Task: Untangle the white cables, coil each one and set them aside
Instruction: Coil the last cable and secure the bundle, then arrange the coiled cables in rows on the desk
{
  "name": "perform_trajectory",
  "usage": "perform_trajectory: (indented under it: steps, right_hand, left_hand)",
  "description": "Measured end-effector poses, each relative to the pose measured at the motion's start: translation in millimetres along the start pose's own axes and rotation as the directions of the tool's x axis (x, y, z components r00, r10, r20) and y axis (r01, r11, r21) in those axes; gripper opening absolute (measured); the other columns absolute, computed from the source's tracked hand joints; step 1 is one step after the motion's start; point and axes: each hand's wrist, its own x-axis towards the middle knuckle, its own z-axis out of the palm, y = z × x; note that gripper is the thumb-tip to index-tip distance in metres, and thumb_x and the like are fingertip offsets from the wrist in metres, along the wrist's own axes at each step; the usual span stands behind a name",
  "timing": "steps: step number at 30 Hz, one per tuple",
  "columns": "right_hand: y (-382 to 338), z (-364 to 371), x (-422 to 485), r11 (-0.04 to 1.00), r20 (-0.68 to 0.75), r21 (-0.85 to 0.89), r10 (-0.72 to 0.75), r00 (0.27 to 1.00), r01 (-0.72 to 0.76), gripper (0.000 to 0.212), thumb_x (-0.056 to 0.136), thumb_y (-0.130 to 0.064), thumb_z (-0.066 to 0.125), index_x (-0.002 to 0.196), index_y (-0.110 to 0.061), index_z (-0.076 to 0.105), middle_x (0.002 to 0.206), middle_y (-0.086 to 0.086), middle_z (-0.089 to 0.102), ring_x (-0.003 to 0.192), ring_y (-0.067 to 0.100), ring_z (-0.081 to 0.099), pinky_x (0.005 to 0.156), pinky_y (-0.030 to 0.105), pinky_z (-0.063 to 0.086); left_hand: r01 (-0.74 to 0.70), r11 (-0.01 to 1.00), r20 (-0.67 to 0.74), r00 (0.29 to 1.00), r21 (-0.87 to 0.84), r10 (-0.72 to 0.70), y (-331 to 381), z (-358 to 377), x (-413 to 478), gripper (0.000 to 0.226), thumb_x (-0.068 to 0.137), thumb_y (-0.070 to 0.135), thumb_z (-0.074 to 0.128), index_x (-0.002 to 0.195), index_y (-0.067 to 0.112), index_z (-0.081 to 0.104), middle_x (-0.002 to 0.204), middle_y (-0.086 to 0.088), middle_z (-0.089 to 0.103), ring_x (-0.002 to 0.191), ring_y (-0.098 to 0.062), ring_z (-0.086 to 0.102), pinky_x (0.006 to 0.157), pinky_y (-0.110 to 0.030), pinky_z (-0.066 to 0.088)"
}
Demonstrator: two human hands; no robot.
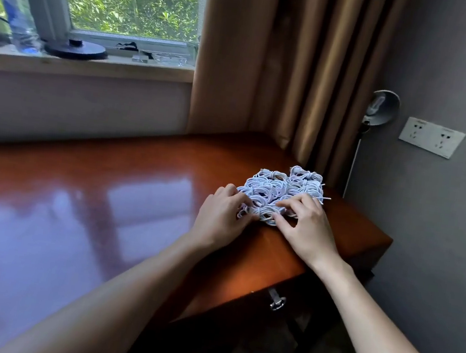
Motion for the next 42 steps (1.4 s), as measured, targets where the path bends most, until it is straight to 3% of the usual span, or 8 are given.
perform_trajectory:
  steps: [6,12,18,21,28,32,36,42]
  right_hand:
    - [-11,-1,-9,0.999,-0.032,0.019,-0.046,0.998,0.046,0.024,0.088,-0.024,0.075,0.111,-0.019,0.071,0.102,-0.004,0.062,0.099,0.021,0.057,0.094,0.040,0.047]
    - [-46,3,-26,0.993,0.013,0.064,-0.097,0.995,0.096,0.022,0.089,-0.026,0.071,0.111,-0.021,0.071,0.102,-0.005,0.062,0.101,0.019,0.055,0.096,0.033,0.044]
    - [-94,12,-40,0.985,0.115,0.111,-0.142,0.983,0.130,0.021,0.091,-0.029,0.069,0.110,-0.022,0.071,0.103,-0.005,0.063,0.104,0.020,0.057,0.098,0.040,0.045]
    - [-123,19,-46,0.978,0.155,0.136,-0.180,0.971,0.159,0.020,0.092,-0.029,0.068,0.111,-0.022,0.070,0.104,-0.006,0.062,0.105,0.019,0.057,0.099,0.041,0.046]
    - [-195,38,-64,0.946,0.227,0.230,-0.281,0.932,0.229,0.029,0.091,-0.040,0.054,0.110,-0.025,0.070,0.103,-0.009,0.061,0.099,0.015,0.055,0.094,0.040,0.047]
    - [-227,49,-84,0.923,0.276,0.299,-0.328,0.904,0.244,0.023,0.093,-0.037,0.059,0.110,-0.027,0.070,0.102,-0.011,0.060,0.099,0.011,0.054,0.093,0.038,0.047]
    - [-258,53,-113,0.886,0.290,0.379,-0.390,0.874,0.269,0.018,0.093,-0.033,0.065,0.109,-0.028,0.070,0.098,-0.013,0.058,0.097,0.007,0.050,0.094,0.038,0.047]
    - [-300,46,-166,0.809,0.279,0.468,-0.518,0.808,0.357,0.017,0.095,-0.033,0.064,0.108,-0.026,0.071,0.095,-0.014,0.060,0.100,0.011,0.050,0.097,0.039,0.045]
  left_hand:
    - [0.022,1.000,0.013,1.000,-0.014,-0.022,3,-10,-14,0.049,0.091,0.056,0.043,0.118,0.021,0.062,0.109,0.000,0.056,0.103,-0.025,0.057,0.086,-0.044,0.050]
    - [-0.002,0.999,0.040,0.999,0.044,0.000,-10,-41,-44,0.032,0.090,0.031,0.057,0.120,0.021,0.061,0.113,-0.001,0.057,0.103,-0.027,0.057,0.086,-0.048,0.050]
    - [0.051,0.991,0.066,0.996,0.127,-0.060,-20,-89,-94,0.027,0.093,0.029,0.062,0.119,0.019,0.064,0.119,0.000,0.060,0.113,-0.025,0.054,0.094,-0.044,0.046]
    - [0.105,0.977,0.083,0.989,0.183,-0.122,-27,-116,-126,0.033,0.092,0.039,0.053,0.119,0.022,0.063,0.120,0.003,0.060,0.114,-0.024,0.053,0.094,-0.043,0.044]
    - [0.224,0.941,-0.013,0.974,0.254,-0.228,-50,-175,-205,0.030,0.091,0.040,0.051,0.114,0.026,0.064,0.113,0.007,0.059,0.107,-0.023,0.055,0.088,-0.043,0.047]
    - [0.297,0.912,-0.053,0.954,0.282,-0.294,-51,-202,-250,0.036,0.090,0.045,0.044,0.111,0.027,0.066,0.113,0.007,0.060,0.106,-0.023,0.055,0.086,-0.041,0.045]
    - [0.383,0.873,-0.124,0.924,0.301,-0.362,-40,-225,-302,0.021,0.094,0.035,0.058,0.111,0.027,0.066,0.111,0.008,0.059,0.103,-0.020,0.054,0.085,-0.041,0.044]
    - [0.482,0.809,-0.213,0.876,0.337,-0.433,-7,-252,-385,0.024,0.090,0.040,0.050,0.103,0.027,0.065,0.104,0.010,0.057,0.097,-0.018,0.054,0.084,-0.044,0.045]
